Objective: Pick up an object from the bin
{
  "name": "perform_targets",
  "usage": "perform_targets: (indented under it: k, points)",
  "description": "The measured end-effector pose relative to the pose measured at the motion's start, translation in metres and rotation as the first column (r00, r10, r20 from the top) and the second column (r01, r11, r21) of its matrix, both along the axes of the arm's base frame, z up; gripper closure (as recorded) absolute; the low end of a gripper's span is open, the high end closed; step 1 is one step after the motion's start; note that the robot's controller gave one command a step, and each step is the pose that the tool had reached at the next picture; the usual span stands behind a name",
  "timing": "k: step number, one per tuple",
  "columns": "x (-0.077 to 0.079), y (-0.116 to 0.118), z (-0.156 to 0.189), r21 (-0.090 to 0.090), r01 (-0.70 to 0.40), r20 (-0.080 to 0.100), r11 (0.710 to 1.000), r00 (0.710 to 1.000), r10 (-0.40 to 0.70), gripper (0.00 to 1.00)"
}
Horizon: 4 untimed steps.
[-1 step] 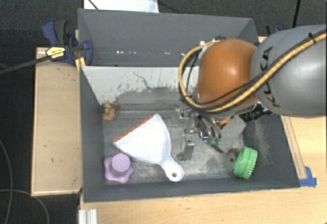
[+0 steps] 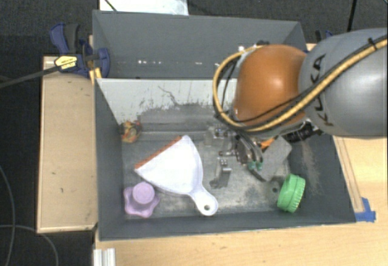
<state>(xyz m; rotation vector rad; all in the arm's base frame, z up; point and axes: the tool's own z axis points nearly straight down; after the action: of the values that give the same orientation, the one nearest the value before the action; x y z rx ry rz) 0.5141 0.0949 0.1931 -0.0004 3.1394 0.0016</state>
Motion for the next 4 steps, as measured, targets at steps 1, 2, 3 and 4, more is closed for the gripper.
perform_targets:
  k: [1,2,3,4]
  points:
    - [-0.007,0.04,-0.057,0.001,-0.013,0.006,1.0,1.0,0.013,0.0]
    - [0.0,0.053,-0.087,0.001,0.11,-0.002,0.994,0.994,-0.11,0.0]
    - [-0.003,0.077,-0.088,0.0,0.077,0.001,0.997,0.997,-0.077,0.0]
    - [-0.014,0.078,-0.091,0.001,-0.097,-0.001,0.995,0.995,0.097,0.0]
